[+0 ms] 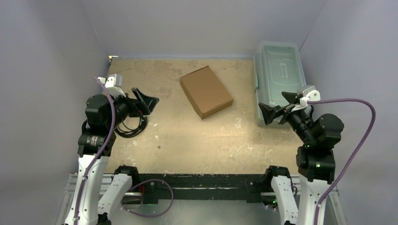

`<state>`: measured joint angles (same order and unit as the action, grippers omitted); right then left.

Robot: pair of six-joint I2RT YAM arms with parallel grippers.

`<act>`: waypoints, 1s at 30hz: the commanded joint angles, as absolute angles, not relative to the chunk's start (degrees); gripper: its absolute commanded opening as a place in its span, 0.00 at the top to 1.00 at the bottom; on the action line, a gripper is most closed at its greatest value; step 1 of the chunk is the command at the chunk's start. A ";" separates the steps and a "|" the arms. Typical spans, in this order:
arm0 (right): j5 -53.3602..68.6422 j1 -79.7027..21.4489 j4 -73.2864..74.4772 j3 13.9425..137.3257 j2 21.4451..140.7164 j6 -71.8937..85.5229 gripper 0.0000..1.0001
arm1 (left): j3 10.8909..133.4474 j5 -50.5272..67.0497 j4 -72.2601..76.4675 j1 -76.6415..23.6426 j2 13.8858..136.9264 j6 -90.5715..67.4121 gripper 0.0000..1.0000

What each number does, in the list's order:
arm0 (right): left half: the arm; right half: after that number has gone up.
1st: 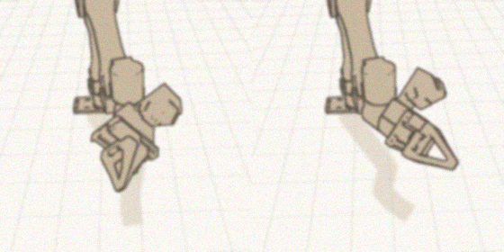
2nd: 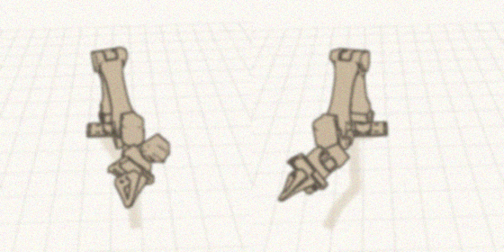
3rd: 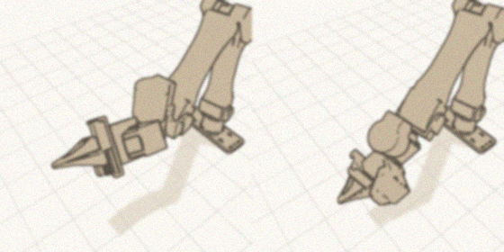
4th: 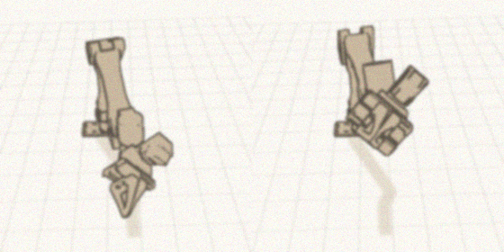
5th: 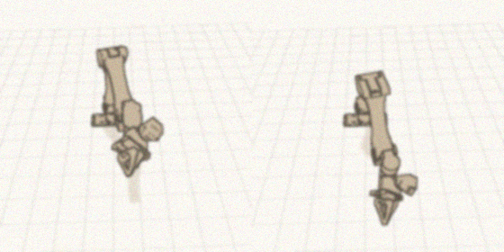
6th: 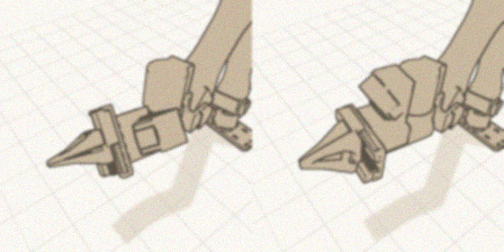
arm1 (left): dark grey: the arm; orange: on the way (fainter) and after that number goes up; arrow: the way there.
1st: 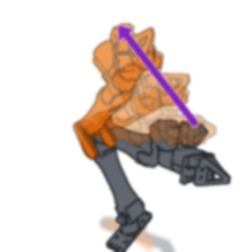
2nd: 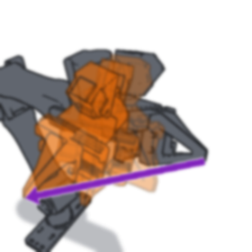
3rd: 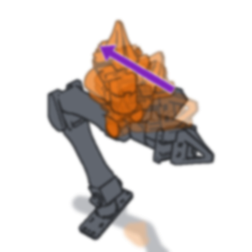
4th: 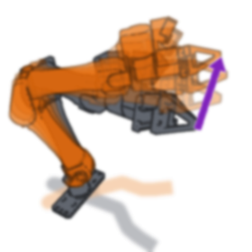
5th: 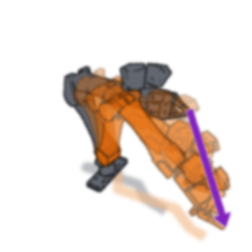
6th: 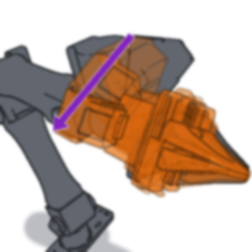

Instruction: Fold the paper box

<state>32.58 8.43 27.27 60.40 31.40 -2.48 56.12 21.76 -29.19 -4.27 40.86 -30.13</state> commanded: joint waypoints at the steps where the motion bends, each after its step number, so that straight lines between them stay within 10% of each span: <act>1: 32.69 8.69 25.69 60.42 29.68 1.14 0.01 | 59.95 19.72 -32.03 -4.13 40.71 -27.24 0.01; 30: 24.43 8.66 23.54 61.87 28.21 5.54 0.01 | 65.03 12.79 -37.36 -8.80 41.41 -20.46 0.01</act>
<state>26.00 8.43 25.65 60.40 27.42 4.56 62.67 14.72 -37.58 -8.03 41.19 -22.61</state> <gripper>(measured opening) 0.987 0.994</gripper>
